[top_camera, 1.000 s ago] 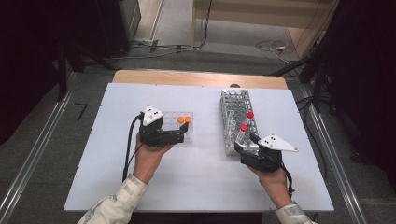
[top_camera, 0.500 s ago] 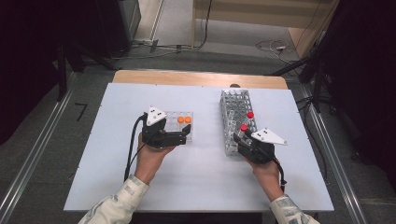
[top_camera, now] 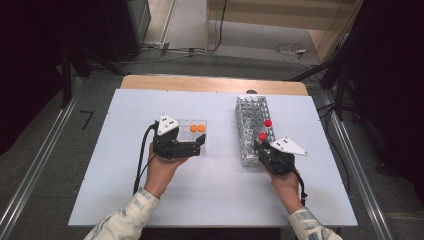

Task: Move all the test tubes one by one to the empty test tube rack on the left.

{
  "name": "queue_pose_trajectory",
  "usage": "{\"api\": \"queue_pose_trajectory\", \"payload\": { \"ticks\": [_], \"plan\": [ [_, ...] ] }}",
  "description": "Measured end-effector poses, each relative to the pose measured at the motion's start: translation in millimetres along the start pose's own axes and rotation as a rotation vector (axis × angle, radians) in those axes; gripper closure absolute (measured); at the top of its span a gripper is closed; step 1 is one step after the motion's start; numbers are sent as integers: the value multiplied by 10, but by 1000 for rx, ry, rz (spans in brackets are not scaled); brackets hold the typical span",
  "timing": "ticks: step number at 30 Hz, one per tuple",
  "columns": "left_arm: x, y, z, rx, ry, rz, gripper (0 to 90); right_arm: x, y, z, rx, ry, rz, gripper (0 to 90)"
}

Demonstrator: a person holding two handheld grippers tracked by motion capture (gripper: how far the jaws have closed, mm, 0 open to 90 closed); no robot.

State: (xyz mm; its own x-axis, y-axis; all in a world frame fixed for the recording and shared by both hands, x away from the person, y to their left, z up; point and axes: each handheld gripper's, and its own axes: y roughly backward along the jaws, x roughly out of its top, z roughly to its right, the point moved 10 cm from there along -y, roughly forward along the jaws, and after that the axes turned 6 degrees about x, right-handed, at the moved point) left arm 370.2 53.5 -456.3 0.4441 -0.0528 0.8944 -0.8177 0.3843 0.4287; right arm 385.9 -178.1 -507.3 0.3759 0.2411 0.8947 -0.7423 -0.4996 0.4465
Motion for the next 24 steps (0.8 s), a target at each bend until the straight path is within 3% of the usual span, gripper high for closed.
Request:
{"api": "queue_pose_trajectory", "payload": {
  "ticks": [16,24],
  "plan": [
    [10,14,-13,0,3,2,34,422,346,-75,9,15,113,709],
    [26,25,-7,-4,4,7,35,539,493,-161,42,11,141,709]
  ]
}}
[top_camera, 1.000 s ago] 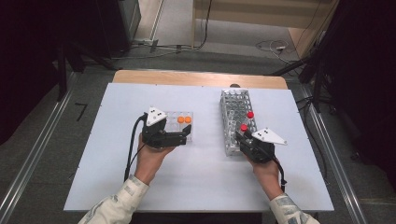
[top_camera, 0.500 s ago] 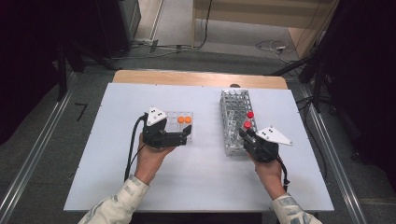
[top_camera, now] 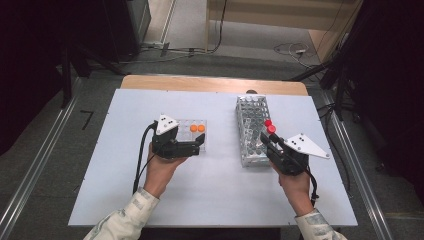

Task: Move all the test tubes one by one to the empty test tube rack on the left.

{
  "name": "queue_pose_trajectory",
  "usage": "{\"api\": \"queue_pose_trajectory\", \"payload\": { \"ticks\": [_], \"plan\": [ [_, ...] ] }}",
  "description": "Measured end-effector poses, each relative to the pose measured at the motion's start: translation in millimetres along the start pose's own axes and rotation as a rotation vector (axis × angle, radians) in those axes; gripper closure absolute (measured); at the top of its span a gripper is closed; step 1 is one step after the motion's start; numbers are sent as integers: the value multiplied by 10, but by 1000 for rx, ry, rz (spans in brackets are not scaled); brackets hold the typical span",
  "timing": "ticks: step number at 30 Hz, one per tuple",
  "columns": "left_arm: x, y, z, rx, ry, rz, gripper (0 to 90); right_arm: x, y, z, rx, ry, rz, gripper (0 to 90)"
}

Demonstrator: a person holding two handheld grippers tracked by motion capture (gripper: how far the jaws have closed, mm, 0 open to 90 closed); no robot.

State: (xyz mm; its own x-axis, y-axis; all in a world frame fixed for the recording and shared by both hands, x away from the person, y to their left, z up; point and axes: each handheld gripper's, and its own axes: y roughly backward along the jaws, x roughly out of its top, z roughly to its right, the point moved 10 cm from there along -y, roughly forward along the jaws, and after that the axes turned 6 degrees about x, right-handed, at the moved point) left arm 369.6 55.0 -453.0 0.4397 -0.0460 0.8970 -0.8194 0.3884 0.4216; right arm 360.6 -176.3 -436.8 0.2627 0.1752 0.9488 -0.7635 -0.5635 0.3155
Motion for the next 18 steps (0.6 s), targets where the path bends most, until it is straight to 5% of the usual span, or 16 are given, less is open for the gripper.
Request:
{"api": "queue_pose_trajectory", "payload": {
  "ticks": [10,18],
  "plan": [
    [9,10,14,-5,-1,5,39,0,-60,-170,52,4,-12,709],
    [11,25,17,-7,-3,5,41,-63,-219,-454,113,29,-44,709]
  ]
}}
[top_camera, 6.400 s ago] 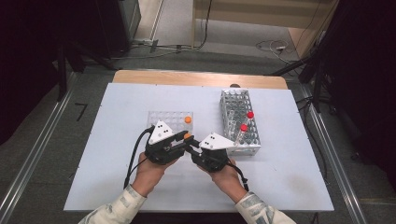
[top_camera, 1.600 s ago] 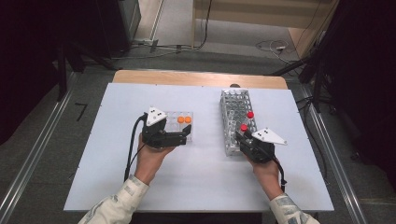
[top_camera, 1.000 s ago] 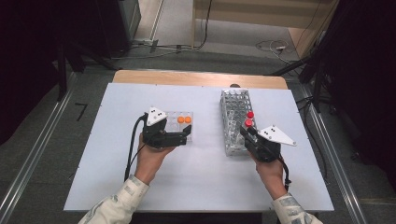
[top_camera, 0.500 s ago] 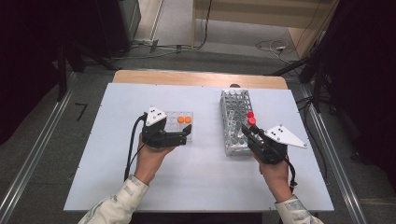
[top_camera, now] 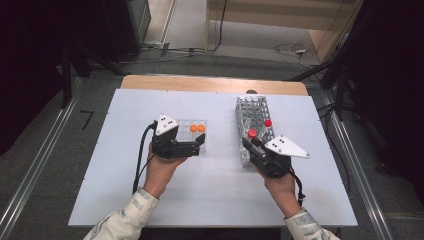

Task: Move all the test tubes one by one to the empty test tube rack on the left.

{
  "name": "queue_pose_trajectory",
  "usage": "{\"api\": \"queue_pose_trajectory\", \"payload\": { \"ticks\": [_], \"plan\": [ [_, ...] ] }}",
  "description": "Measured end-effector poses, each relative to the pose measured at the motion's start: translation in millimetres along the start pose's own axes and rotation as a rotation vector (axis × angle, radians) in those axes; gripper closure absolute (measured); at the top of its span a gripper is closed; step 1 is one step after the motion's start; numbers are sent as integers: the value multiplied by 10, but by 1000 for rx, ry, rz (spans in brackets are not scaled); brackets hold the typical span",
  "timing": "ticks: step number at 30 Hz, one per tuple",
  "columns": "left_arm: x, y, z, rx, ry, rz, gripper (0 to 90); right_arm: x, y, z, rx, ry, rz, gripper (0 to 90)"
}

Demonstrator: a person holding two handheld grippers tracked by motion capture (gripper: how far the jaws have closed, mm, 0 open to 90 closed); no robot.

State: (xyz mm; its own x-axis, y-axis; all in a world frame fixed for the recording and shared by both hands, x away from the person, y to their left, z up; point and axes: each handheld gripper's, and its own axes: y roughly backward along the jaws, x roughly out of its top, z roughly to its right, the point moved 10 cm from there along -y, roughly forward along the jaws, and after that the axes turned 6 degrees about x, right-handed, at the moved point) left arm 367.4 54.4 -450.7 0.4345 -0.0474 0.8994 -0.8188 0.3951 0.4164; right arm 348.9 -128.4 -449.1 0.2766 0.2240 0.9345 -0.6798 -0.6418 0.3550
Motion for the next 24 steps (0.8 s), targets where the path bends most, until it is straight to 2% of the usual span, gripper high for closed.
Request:
{"api": "queue_pose_trajectory", "payload": {
  "ticks": [9,18,24],
  "plan": [
    [-4,28,84,-30,-10,1,60,-83,-229,-261,55,22,-39,709],
    [-6,54,193,-58,-25,5,61,-187,-430,-401,86,27,-82,709],
    [-8,82,318,-90,-40,7,67,-240,-521,-474,103,32,-105,709]
  ]
}}
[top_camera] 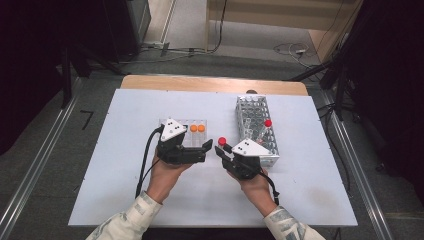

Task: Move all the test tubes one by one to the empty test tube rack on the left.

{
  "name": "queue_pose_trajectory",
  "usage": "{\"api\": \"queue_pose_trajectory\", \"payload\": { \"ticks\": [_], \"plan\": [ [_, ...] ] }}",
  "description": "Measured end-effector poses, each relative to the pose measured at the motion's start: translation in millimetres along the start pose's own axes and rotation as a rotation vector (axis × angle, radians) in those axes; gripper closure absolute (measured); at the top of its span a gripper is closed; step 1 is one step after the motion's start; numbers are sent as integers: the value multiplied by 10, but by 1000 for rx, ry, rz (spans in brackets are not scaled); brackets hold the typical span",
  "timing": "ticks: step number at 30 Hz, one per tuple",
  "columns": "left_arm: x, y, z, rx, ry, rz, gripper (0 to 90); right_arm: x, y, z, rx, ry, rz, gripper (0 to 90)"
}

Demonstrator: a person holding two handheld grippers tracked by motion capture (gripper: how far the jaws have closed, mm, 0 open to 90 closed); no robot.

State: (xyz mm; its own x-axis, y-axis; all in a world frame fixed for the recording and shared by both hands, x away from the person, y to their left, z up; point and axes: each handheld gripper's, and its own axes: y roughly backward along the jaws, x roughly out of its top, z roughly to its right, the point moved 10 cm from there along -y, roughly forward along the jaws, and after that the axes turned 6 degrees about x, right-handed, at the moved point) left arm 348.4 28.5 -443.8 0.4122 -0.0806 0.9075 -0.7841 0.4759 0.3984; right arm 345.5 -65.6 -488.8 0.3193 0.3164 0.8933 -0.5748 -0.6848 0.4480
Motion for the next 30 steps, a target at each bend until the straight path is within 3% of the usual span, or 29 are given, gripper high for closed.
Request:
{"api": "queue_pose_trajectory", "payload": {
  "ticks": [8,14,20,30],
  "plan": [
    [-22,12,149,-36,-45,-7,161,1,-96,-125,25,10,-8,709],
    [-73,0,202,-54,-94,-20,370,17,-163,-236,48,22,-12,708],
    [-83,12,192,-62,-102,-12,573,30,-191,-280,57,24,-11,708],
    [-119,-8,216,-60,-134,-26,630,46,-172,-285,57,20,-7,708]
  ]
}}
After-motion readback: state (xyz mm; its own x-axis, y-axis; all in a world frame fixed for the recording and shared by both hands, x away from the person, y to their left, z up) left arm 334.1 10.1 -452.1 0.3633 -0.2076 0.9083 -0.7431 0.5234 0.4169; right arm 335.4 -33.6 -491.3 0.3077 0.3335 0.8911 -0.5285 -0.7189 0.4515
